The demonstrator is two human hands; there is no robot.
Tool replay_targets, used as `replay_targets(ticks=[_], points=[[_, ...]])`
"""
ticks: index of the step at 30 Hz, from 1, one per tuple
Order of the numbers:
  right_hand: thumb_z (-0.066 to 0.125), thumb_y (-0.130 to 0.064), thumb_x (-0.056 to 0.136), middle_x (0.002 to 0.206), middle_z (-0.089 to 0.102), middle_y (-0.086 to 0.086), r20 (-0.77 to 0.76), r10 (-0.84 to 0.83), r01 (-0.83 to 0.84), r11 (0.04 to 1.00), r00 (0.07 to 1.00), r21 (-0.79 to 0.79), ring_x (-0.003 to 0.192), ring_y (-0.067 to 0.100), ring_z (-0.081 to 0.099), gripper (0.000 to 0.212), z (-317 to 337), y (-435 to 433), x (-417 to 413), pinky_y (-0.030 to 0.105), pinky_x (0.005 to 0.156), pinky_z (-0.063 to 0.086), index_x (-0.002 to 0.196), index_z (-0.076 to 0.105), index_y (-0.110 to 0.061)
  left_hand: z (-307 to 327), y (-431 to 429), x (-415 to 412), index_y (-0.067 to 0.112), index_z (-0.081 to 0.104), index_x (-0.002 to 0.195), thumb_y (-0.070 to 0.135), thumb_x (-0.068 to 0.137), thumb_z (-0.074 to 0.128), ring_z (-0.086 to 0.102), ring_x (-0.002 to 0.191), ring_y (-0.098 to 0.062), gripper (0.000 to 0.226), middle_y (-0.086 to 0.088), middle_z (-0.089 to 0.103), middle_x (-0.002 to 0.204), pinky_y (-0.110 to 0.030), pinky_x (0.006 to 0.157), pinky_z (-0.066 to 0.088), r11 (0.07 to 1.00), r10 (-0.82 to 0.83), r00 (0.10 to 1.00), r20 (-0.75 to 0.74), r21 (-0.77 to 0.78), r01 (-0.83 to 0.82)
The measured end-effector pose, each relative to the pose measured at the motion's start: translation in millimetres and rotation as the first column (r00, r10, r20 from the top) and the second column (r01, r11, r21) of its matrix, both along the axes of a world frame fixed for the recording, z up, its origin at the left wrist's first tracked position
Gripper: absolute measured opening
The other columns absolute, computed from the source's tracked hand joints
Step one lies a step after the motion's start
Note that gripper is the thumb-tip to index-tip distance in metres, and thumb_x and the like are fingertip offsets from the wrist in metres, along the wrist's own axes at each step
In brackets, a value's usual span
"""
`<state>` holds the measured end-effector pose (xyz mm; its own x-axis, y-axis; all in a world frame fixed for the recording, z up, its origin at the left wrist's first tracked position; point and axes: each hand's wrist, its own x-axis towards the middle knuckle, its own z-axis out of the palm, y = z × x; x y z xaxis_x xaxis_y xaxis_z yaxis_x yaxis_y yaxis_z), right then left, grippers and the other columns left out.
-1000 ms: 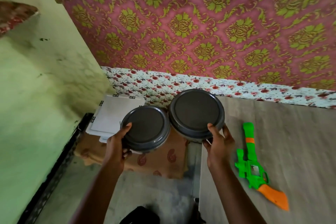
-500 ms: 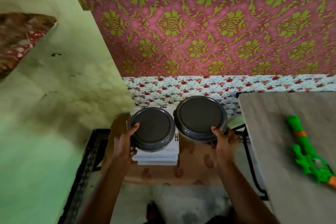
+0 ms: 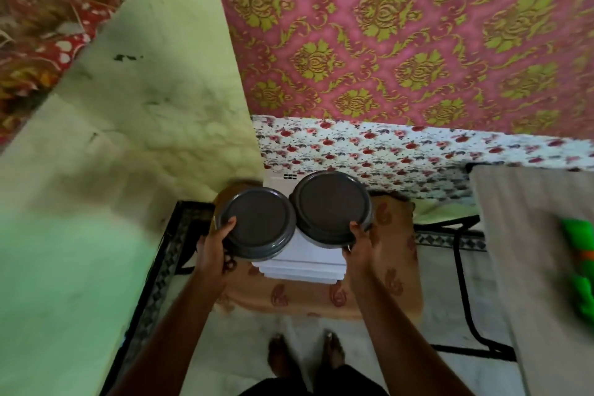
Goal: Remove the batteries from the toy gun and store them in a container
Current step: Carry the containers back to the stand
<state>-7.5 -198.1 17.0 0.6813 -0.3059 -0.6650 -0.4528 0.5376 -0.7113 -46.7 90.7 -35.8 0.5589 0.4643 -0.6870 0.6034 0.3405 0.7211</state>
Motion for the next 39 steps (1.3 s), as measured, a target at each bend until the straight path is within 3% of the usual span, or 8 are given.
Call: replay_targets(ticks=[6, 18, 22, 25, 28, 31, 36, 39], points=[[0.064, -0.014, 0.098, 0.137, 0.059, 0.011, -0.026, 0.095, -0.098, 0.987, 0.995, -0.128, 0.125, 0.033, 0.057, 0.043, -43, 19, 17, 0.059, 0.109, 0.047, 0.138, 0.053, -0.022, -56, 35, 0, 0.026, 0.073, 0.127, 0.073, 0.052, 0.092, 0.062, 0.124, -0.053, 0.09, -0.017, 0.067, 0.138, -0.067, 0.104, 0.05, 0.998, -0.019, 0.999, -0.049, -0.066, 0.016], [0.077, -0.039, 0.072, 0.075, 0.071, -0.001, -0.176, 0.206, -0.262, 0.869, 0.963, -0.419, 0.081, 0.034, 0.072, 0.014, -69, 22, 13, 0.062, 0.076, 0.06, 0.071, 0.068, -0.028, 17, 5, -6, 0.007, 0.069, 0.129, 0.056, 0.073, 0.086, 0.042, 0.135, -0.062, 0.076, -0.038, 0.051, 0.145, -0.073, 0.108, 0.034, 0.999, -0.038, 0.999, -0.021, -0.036, 0.037], [0.075, -0.031, 0.091, 0.109, 0.068, 0.009, -0.272, 0.213, -0.326, 0.803, 0.938, -0.499, 0.109, 0.035, 0.065, 0.031, -28, 24, 0, 0.044, 0.096, 0.051, 0.111, 0.068, -0.008, 19, -1, -21, 0.005, 0.068, 0.131, 0.073, 0.051, 0.091, 0.05, 0.134, -0.058, 0.107, -0.036, 0.053, 0.146, -0.068, 0.108, 0.042, 0.999, -0.02, 0.998, -0.058, -0.046, 0.017], [0.072, -0.025, 0.095, 0.109, 0.06, 0.007, -0.186, 0.183, -0.252, 0.837, 0.965, -0.486, 0.111, 0.03, 0.061, 0.026, -17, 21, -16, 0.029, 0.093, 0.04, 0.11, 0.065, -0.006, 28, -10, -37, 0.007, 0.071, 0.117, 0.061, 0.061, 0.093, 0.076, 0.085, -0.027, 0.081, -0.014, 0.072, 0.107, -0.038, 0.071, 0.063, 0.995, 0.032, 0.999, -0.031, -0.092, -0.035], [0.073, -0.051, 0.087, 0.089, 0.069, -0.004, -0.111, 0.285, -0.305, 0.868, 0.952, -0.391, 0.092, 0.025, 0.069, 0.027, -23, 17, -43, 0.051, 0.094, 0.057, 0.084, 0.065, -0.025, 27, -22, -58, 0.005, 0.074, 0.112, 0.068, 0.043, 0.097, 0.055, 0.066, -0.029, 0.095, -0.015, 0.059, 0.085, -0.039, 0.058, 0.045, 0.992, -0.002, 0.998, -0.057, -0.126, -0.005], [0.065, -0.055, 0.094, 0.096, 0.074, -0.002, -0.082, 0.475, -0.482, 0.856, 0.876, -0.188, 0.093, 0.025, 0.074, 0.03, -14, 16, -71, 0.041, 0.076, 0.06, 0.097, 0.069, -0.025, 34, -39, -78, 0.004, 0.072, 0.116, 0.059, 0.063, 0.091, 0.038, 0.043, -0.019, 0.078, -0.01, 0.05, 0.064, -0.027, 0.044, 0.032, 0.997, -0.001, 1.0, -0.017, -0.076, -0.001], [0.076, -0.034, 0.091, 0.093, 0.078, 0.013, -0.008, 0.612, -0.608, 0.784, 0.791, -0.125, 0.084, 0.026, 0.078, 0.02, -9, 8, -110, 0.039, 0.07, 0.062, 0.098, 0.073, -0.016, 47, -69, -96, 0.005, 0.073, 0.088, 0.048, 0.068, 0.089, 0.03, 0.042, -0.017, 0.051, -0.007, 0.037, 0.059, -0.027, 0.047, 0.025, 0.989, -0.118, 0.992, -0.045, -0.097, 0.113], [0.074, -0.023, 0.093, 0.079, 0.073, 0.011, -0.039, 0.575, -0.575, 0.818, 0.817, 0.0, 0.071, 0.025, 0.075, 0.015, -9, 0, -128, 0.044, 0.073, 0.061, 0.1, 0.069, -0.011, 43, -74, -100, 0.011, 0.075, 0.09, 0.071, 0.061, 0.085, 0.059, 0.053, -0.034, 0.067, -0.02, 0.057, 0.063, -0.039, 0.056, 0.053, 0.983, -0.183, 0.979, -0.084, -0.019, 0.183]])
